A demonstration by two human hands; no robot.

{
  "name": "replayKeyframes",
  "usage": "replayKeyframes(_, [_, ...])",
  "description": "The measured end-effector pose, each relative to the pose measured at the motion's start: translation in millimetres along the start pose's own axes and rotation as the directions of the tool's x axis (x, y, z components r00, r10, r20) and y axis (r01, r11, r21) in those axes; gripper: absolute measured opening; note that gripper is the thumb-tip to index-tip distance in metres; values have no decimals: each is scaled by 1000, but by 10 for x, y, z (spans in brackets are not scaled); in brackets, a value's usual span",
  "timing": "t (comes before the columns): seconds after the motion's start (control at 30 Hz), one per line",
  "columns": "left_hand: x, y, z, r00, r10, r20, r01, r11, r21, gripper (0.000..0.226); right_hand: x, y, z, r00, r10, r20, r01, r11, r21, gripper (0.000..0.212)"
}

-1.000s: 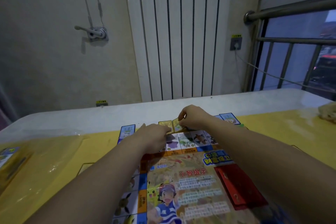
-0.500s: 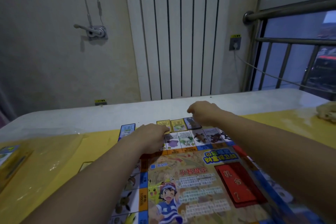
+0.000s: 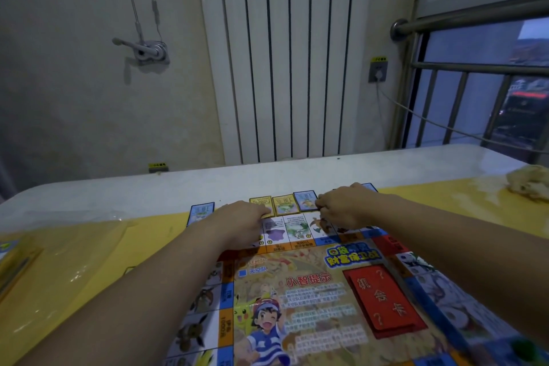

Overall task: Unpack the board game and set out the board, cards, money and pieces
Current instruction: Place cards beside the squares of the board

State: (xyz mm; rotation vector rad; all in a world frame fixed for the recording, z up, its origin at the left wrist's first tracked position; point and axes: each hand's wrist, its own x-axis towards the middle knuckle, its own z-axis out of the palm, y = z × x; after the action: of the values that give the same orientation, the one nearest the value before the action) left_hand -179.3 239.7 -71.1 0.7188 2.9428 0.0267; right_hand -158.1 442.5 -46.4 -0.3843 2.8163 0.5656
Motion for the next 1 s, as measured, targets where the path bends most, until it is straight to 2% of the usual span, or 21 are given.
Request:
replayKeyframes(0.1, [10,6,2,1000,3,-2,-3,1000,-6,44,-3,5,29,1000,4,-18,-5,1000,-9,39])
replayKeyframes(0.2, [14,16,-8,1000,3,-9,-4,1000,-13,41,44,-15,43,994,-3,-112,27,977,211,49])
replayKeyframes(0.3, [-5,39,-13,1000,8,-19,-9,1000,-25,39,142,-79,43,995,-71,-69,89,951,297,51])
replayKeyframes(0.37, [-22,36,-5,1000,9,-23,-10,1000,-25,39,224,-103,94,997,-68,-38,77,938,337,53])
replayKeyframes(0.63, [-16,30,-11,1000,4,-11,-4,999,-38,42,282,-77,154,999,-31,-45,43,953,299,55])
replayKeyframes(0.77, [-9,23,-18,1000,1,-18,-2,1000,-31,44,431,-24,55,977,75,-198,8,922,387,46])
replayKeyframes(0.83, [-1,17,-7,1000,4,-18,-5,999,-36,41,519,21,-5,986,74,-152,-4,910,414,49])
replayKeyframes(0.93, [9,4,11,1000,5,-19,-6,999,-46,39,613,52,-67,997,39,-66,-12,931,365,36])
replayKeyframes(1.0, [9,-5,16,1000,7,-21,-8,999,-52,40,629,50,-89,997,30,-71,-6,948,319,36])
